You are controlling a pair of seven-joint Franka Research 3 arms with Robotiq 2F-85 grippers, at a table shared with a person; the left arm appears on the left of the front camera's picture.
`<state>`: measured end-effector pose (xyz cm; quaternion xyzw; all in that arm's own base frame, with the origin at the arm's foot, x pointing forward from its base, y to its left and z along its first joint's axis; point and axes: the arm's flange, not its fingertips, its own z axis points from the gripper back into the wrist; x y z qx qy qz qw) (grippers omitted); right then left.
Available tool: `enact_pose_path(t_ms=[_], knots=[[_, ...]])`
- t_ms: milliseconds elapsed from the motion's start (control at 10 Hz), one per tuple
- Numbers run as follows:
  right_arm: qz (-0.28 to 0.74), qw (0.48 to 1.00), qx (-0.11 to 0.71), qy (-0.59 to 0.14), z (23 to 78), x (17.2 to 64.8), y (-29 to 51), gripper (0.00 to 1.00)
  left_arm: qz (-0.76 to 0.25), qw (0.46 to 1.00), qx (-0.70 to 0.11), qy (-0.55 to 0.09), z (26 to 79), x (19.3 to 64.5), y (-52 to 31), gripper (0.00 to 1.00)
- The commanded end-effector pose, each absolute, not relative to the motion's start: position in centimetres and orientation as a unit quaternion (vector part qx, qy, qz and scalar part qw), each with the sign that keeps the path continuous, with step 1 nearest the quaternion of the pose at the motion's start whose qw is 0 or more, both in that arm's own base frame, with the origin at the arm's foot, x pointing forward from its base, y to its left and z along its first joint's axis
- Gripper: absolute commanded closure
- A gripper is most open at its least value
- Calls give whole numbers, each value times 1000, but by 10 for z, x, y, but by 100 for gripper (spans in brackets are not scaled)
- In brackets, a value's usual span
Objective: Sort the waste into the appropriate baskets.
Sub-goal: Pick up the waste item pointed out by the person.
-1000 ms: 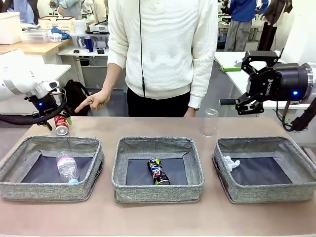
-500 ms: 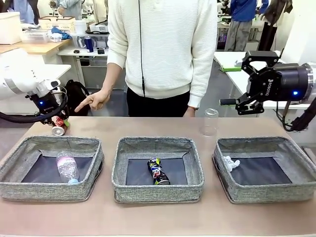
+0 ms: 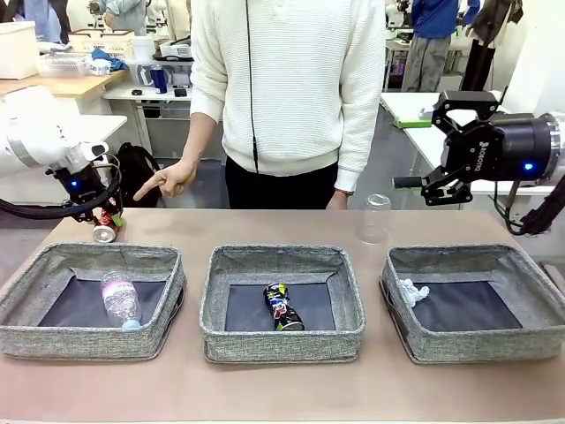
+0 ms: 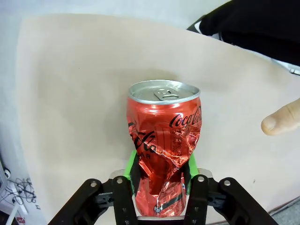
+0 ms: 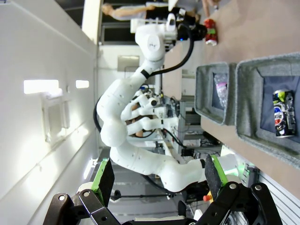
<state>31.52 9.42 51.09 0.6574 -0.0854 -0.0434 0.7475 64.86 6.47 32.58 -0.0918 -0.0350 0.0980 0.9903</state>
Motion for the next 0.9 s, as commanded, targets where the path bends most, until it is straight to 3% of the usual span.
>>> enact_pose_path(t_ms=[0, 100, 200, 300, 400, 600, 700, 800], knots=[[-45, 747, 658, -81, 514, 316, 95, 0, 131, 987, -79, -57, 342, 628, 76, 100], [-45, 747, 658, -81, 514, 316, 95, 0, 145, 983, -90, -66, 366, 611, 84, 100], [-45, 747, 658, -81, 514, 316, 95, 0, 140, 985, -100, -35, 408, 578, 88, 100], [-45, 747, 658, -81, 514, 316, 95, 0, 118, 974, -171, -94, 452, 546, 87, 100], [-45, 747, 658, -81, 514, 316, 95, 0, 120, 964, -212, -106, 486, 509, 80, 100], [-45, 747, 658, -81, 514, 316, 95, 0, 18, 967, -244, -66, 509, 429, 52, 100], [-45, 747, 658, -81, 514, 316, 95, 0, 27, 963, -242, -115, 504, 403, 43, 100], [-45, 747, 658, -81, 514, 316, 95, 0, 16, 968, -220, -119, 492, 399, 45, 100]])
